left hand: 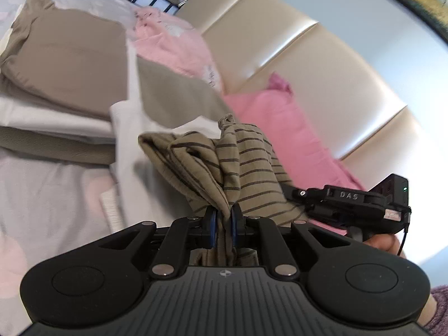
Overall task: Fold clothes
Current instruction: 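Carry the held shirt bundle with both grippers toward the folded clothes stack, then lower the shirt bundle onto the white folded cloth and open both grippers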
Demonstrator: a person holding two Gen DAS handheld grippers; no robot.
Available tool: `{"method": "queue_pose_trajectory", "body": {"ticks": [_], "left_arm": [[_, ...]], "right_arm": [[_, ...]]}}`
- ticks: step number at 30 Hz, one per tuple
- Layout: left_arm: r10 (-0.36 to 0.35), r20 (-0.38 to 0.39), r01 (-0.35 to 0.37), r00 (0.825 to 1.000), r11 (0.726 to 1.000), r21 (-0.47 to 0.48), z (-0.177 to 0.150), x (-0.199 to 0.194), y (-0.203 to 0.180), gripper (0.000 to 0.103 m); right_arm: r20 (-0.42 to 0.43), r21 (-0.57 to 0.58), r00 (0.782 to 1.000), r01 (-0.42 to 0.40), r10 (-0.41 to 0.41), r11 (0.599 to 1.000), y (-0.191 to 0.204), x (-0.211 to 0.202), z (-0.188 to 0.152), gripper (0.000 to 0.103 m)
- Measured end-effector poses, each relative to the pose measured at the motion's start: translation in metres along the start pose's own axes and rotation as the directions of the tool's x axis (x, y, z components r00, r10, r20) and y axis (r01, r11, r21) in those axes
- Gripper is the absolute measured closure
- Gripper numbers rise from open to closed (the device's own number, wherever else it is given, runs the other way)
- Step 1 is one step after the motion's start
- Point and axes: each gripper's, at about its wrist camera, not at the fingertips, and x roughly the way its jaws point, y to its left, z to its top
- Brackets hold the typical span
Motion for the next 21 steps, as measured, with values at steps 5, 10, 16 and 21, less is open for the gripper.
{"method": "queue_pose_trajectory", "body": {"ticks": [5, 10, 16, 21], "left_arm": [[0.070, -0.042, -0.069, 0.997, 0.997, 0.043, -0.002, 0.004, 0.005, 0.089], [0.126, -0.028, -0.124, 0.992, 0.990, 0.062, -0.001, -0.012, -0.008, 0.066], [0.163, 0.059, -0.173, 0.985, 0.953, 0.251, -0.013, -0.045, -0.047, 0.074], [0.109, 0.046, -0.118, 0.993, 0.935, 0.336, -0.021, -0.046, -0.082, 0.074]], "right_arm": [[0.027, -0.037, 0.998, 0.055, -0.054, 0.998, 0.001, 0.007, -0.006, 0.078], [0.142, -0.104, 0.980, 0.156, -0.141, 0.982, 0.016, -0.020, -0.010, 0.070], [0.219, -0.269, 0.963, 0.216, -0.159, 0.939, 0.049, -0.062, -0.034, 0.071], [0.229, -0.363, 0.958, 0.247, -0.171, 0.899, 0.072, -0.071, -0.060, 0.086]]}}
